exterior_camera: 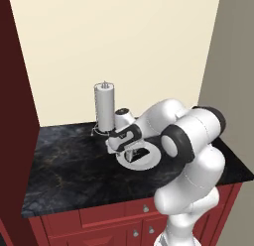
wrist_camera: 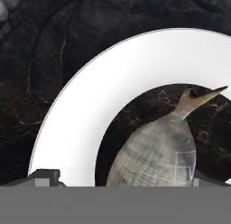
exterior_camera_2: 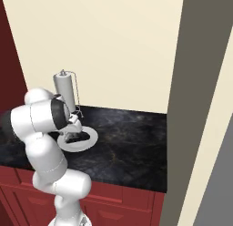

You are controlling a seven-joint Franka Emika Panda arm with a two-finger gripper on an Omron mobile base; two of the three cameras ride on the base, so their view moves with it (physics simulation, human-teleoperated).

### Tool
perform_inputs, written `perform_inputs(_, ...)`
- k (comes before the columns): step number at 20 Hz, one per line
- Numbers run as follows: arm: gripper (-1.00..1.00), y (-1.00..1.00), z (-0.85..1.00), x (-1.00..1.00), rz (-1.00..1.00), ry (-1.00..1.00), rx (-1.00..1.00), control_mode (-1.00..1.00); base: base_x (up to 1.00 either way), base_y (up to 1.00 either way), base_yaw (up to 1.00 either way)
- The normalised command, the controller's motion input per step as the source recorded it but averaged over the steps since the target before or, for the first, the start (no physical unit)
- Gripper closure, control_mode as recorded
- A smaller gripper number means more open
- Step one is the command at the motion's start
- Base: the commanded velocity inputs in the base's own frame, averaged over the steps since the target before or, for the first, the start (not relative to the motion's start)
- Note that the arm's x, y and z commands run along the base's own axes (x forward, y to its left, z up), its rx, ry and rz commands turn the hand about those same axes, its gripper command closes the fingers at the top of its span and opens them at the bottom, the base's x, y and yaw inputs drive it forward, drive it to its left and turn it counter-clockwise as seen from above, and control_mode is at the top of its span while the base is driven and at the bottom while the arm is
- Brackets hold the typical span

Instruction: Place the fish on the counter behind the older fish on the same shelf of the fridge to maintain FIFO order. Close the fridge door when finished.

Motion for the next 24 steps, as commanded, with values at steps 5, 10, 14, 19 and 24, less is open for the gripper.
perform_inputs(5, 1.0, 0.0, -0.38, 0.0, 0.0, 0.02, 0.0, -1.0, 0.0, 0.0, 0.0)
perform_inputs(10, 1.0, -0.09, 0.11, -0.31, -0.01, -0.09, 0.0, -1.0, 0.0, 0.0, 0.0)
perform_inputs(14, 1.0, -0.16, 0.72, -0.52, -0.03, -0.11, 0.0, -1.0, 0.0, 0.0, 0.0)
perform_inputs(19, 1.0, -0.17, 0.97, -0.59, -0.01, -0.09, 0.0, -1.0, 0.0, 0.0, 0.0)
perform_inputs(24, 1.0, -0.35, 1.0, -0.61, -0.01, -0.05, 0.0, -1.0, 0.0, 0.0, 0.0)
